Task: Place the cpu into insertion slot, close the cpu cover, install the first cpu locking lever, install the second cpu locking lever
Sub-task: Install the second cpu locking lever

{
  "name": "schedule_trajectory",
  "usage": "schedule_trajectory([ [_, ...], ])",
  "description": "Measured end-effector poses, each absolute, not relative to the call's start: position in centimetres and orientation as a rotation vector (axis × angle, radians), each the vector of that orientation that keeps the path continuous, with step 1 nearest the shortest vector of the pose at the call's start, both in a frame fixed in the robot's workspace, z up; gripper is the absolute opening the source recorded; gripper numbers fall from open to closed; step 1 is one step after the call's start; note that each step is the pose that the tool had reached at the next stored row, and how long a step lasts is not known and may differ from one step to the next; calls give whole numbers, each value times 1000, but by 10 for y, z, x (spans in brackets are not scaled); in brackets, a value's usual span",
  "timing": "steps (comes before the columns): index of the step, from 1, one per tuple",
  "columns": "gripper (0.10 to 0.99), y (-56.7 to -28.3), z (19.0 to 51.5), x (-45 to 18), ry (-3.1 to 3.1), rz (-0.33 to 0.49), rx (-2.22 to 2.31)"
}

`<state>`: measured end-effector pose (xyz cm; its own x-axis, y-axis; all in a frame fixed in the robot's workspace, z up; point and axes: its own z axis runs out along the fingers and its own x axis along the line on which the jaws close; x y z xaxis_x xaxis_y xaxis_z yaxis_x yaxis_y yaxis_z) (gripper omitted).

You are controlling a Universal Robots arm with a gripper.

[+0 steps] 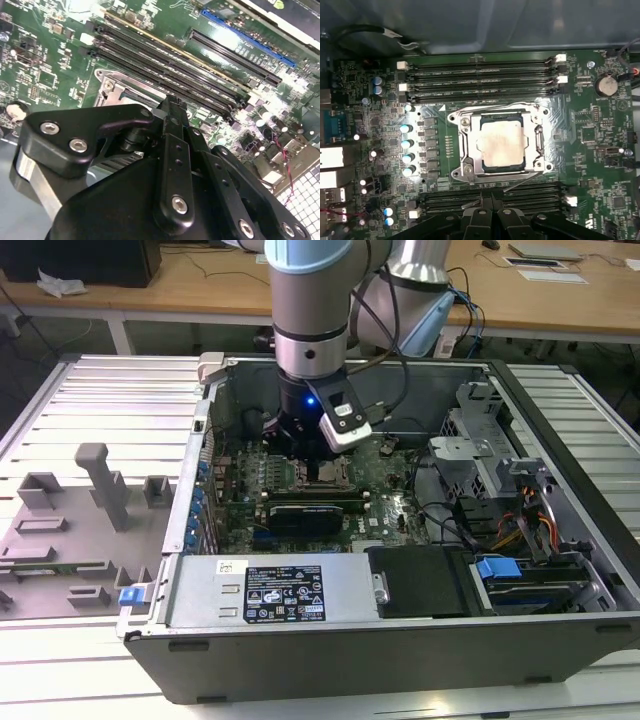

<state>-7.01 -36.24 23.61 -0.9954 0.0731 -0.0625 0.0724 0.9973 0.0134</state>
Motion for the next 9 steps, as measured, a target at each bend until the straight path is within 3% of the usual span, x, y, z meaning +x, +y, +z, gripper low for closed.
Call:
schedule_trajectory([
  [9, 106, -371, 235, -71, 3077, 54, 113],
])
